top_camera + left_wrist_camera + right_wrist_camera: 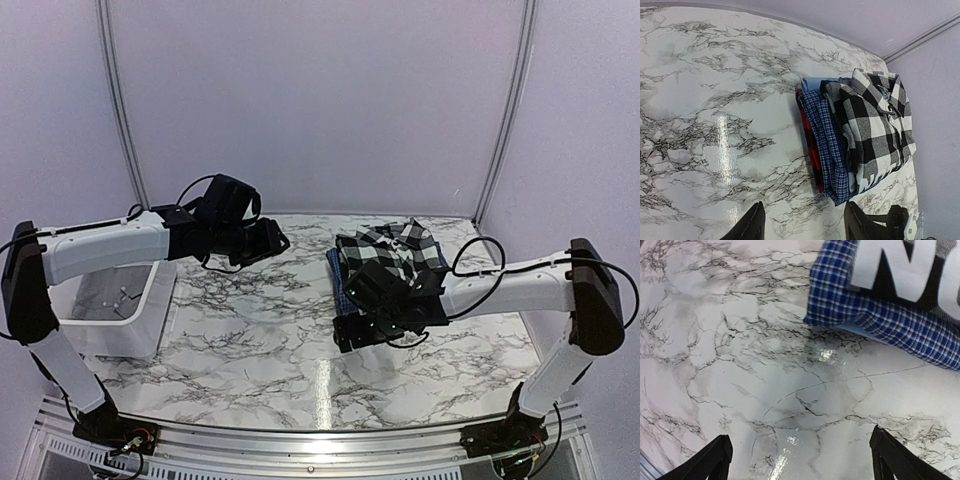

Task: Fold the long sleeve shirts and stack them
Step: Move the square-folded shirt to the corner of the board.

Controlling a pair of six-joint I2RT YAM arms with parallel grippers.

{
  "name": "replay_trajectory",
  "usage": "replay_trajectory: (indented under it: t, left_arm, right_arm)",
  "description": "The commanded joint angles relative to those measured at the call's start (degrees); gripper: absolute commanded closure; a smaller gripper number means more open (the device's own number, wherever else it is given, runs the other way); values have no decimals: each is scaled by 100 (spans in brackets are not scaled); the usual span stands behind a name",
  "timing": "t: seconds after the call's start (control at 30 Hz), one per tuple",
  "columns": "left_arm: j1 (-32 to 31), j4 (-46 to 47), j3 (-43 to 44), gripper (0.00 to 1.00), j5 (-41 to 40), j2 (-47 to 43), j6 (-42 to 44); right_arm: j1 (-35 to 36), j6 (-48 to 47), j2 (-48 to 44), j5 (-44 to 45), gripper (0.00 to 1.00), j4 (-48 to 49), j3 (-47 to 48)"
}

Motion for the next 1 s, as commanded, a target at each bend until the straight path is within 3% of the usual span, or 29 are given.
replay_trajectory:
  t: [0.0, 0.53, 0.97]
  left_arm:
    - [40, 154, -204, 44, -79, -221, -38]
    - [57, 176, -338, 45, -65, -314, -91]
    - [85, 180, -429, 45, -97, -409, -114]
  right_arm:
    - [-166, 567, 50, 364, 7, 362, -260]
    - [-1417, 1, 56, 476, 5, 1357, -1529]
    - [-1878, -477, 903, 631, 5, 1450, -1003]
